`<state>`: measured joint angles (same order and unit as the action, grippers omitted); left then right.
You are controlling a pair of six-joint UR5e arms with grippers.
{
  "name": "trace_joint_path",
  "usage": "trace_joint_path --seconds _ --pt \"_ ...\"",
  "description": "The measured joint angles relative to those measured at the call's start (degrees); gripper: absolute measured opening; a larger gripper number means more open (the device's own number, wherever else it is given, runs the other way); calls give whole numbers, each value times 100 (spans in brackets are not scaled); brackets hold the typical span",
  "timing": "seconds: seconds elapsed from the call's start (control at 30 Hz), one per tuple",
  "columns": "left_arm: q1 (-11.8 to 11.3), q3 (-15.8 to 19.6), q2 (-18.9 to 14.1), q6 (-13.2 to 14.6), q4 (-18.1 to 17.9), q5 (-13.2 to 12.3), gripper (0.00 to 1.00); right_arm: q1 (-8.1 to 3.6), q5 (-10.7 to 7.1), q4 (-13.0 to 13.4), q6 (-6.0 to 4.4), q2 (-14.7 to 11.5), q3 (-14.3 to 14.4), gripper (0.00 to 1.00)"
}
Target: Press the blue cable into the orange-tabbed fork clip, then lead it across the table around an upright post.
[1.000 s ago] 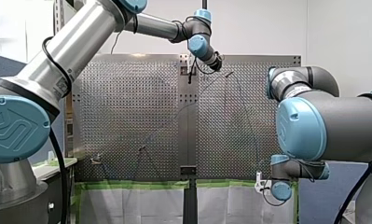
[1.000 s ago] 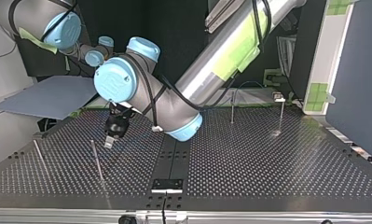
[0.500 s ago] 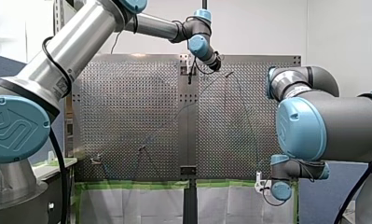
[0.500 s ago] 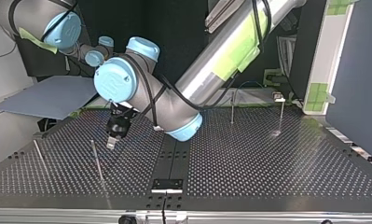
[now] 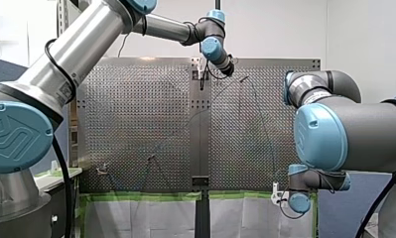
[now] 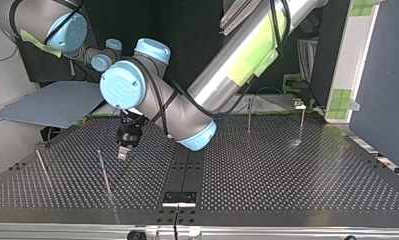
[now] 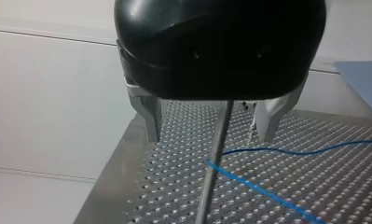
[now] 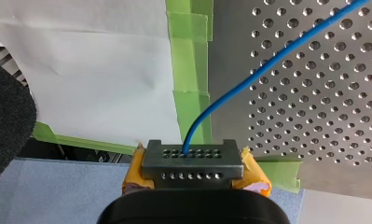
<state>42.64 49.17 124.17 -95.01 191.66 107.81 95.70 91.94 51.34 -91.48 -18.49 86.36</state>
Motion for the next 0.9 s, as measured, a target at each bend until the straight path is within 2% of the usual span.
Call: trace_joint_path --seconds 0.13,0.4,0.53,0.77,0.9 --pt "55 150 -94 32 47 6 100 1 0 0 1 1 0 0" --pt "61 611 -538 -36 -347 36 100 10 0 7 5 3 0 0" --pt "26 822 -749 -148 -555 147 100 13 0 5 6 2 1 0" --pt "-36 1226 -1152 -500 -957 454 100 14 0 -8 9 1 0 0" --pt "-42 1469 -1395 -576 -1204 538 100 15 0 -9 15 0 0 0"
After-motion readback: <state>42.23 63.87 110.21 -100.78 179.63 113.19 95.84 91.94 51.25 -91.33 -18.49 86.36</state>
